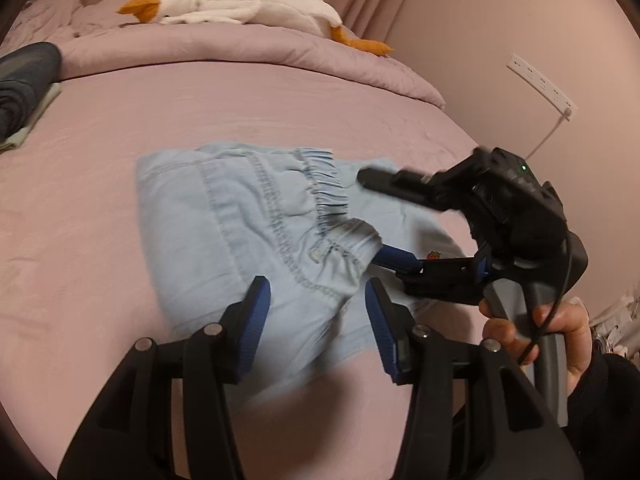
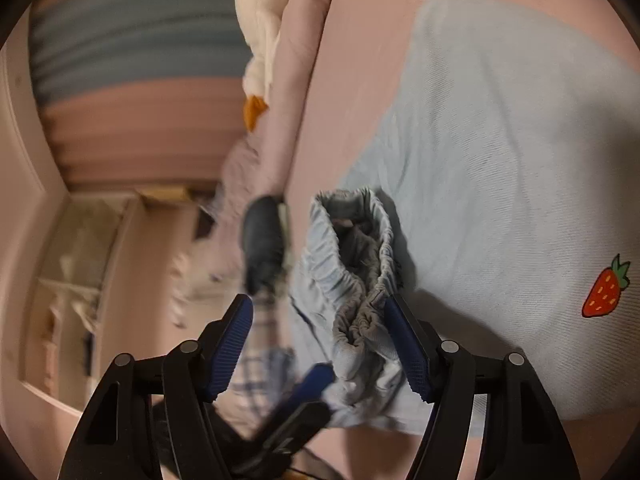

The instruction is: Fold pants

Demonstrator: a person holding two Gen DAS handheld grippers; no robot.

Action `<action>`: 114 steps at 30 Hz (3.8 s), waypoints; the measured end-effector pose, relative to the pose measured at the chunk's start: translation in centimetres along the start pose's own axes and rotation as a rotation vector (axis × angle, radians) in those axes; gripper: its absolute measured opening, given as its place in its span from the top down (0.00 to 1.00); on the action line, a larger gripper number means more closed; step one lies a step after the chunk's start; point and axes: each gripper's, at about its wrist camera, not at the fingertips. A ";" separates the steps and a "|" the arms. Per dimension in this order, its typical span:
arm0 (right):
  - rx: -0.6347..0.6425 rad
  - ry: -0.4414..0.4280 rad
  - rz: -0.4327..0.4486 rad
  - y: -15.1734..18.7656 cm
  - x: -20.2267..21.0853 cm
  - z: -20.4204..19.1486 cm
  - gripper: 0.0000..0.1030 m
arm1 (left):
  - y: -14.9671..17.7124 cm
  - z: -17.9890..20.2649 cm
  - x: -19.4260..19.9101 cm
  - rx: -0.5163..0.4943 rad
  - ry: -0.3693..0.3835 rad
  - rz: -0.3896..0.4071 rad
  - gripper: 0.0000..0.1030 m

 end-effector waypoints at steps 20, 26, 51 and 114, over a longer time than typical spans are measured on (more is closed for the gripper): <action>0.285 0.331 0.048 -0.2 -2.4 -2.7 0.67 | 3.7 -2.9 4.2 0.198 -0.062 0.060 0.34; 0.354 0.327 0.105 -0.3 -0.7 -4.4 0.67 | 3.8 -3.4 4.6 0.241 -0.068 0.072 0.25; 0.430 0.381 0.320 -2.6 4.3 -6.1 0.67 | 3.8 -4.3 3.7 0.296 -0.041 0.034 0.22; 1.026 0.512 -0.091 5.5 -7.6 -7.0 0.68 | -8.0 -7.2 -10.6 -0.021 -0.028 -0.155 0.86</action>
Point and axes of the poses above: each gripper's, at about its wrist camera, not at the fingertips, and x roughly against the way its jaws point, z to its right, y to its underside, and after that the axes turned 7 degrees about -x, right-handed
